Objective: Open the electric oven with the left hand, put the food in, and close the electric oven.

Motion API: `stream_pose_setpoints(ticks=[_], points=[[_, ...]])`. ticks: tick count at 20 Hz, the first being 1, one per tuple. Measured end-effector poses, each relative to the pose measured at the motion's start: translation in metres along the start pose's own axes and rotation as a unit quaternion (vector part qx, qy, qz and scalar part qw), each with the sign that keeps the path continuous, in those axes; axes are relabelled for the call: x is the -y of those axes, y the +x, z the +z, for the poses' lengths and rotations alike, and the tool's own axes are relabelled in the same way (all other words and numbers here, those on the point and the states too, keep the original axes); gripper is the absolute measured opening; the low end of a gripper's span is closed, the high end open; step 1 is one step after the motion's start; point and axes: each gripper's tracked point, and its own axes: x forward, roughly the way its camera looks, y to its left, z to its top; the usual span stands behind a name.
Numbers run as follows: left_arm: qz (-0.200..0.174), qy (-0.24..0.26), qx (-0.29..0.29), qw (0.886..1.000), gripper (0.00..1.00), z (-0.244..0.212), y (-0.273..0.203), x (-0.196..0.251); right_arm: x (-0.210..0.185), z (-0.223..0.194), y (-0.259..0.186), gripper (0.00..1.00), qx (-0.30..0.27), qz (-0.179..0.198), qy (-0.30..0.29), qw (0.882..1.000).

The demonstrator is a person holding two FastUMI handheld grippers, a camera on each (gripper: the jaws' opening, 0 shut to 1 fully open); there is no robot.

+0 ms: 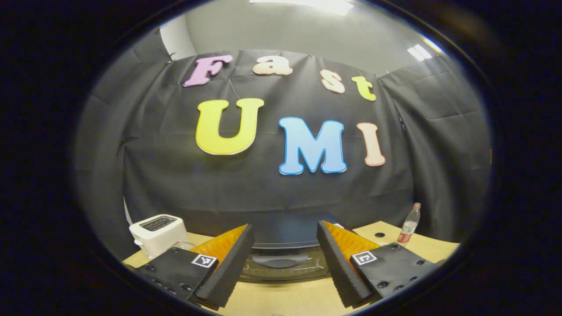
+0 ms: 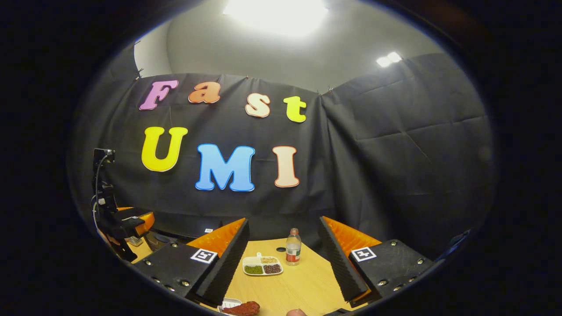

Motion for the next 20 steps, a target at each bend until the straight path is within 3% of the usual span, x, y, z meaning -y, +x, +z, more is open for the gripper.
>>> stream_pose_setpoints(ticks=[1, 2, 3, 10, 13, 15, 16, 17, 19, 20], points=[[-0.002, 0.0, -0.006, 1.0, 1.0, -0.009, 0.009, 0.0, -0.003, 0.0, 0.001, 0.95, -0.001, -0.003, -0.004, 1.0], [-0.001, 0.001, -0.014, 1.0, 0.96, -0.018, 0.02, -0.001, -0.005, -0.001, 0.001, 0.95, -0.004, -0.004, -0.008, 1.0], [-0.003, 0.002, -0.022, 1.0, 1.0, -0.026, 0.028, -0.001, -0.007, 0.0, 0.002, 0.95, -0.006, -0.005, -0.013, 1.0], [-0.002, -0.005, -0.072, 0.997, 0.96, -0.083, 0.063, -0.005, -0.011, 0.003, -0.001, 0.95, -0.008, -0.021, -0.052, 0.998], [0.0, -0.004, -0.077, 0.997, 1.0, -0.092, 0.072, -0.005, -0.011, 0.003, -0.004, 0.95, -0.014, -0.028, -0.051, 0.998], [-0.001, -0.006, -0.076, 0.997, 0.96, -0.096, 0.076, -0.004, -0.009, 0.003, -0.005, 0.95, -0.016, -0.032, -0.05, 0.998], [0.001, -0.006, -0.077, 0.997, 1.0, -0.098, 0.078, -0.004, -0.01, 0.002, -0.006, 0.95, -0.017, -0.032, -0.05, 0.998], [0.003, -0.005, -0.081, 0.997, 0.91, -0.103, 0.08, -0.004, -0.012, 0.003, -0.006, 0.95, -0.018, -0.03, -0.049, 0.998], [0.008, -0.001, -0.081, 0.997, 1.0, -0.106, 0.082, -0.005, -0.014, 0.003, -0.006, 0.95, -0.018, -0.026, -0.05, 0.998], [0.01, -0.002, -0.082, 0.997, 1.0, -0.107, 0.084, -0.006, -0.015, 0.003, -0.007, 0.95, -0.019, -0.024, -0.051, 0.998]])
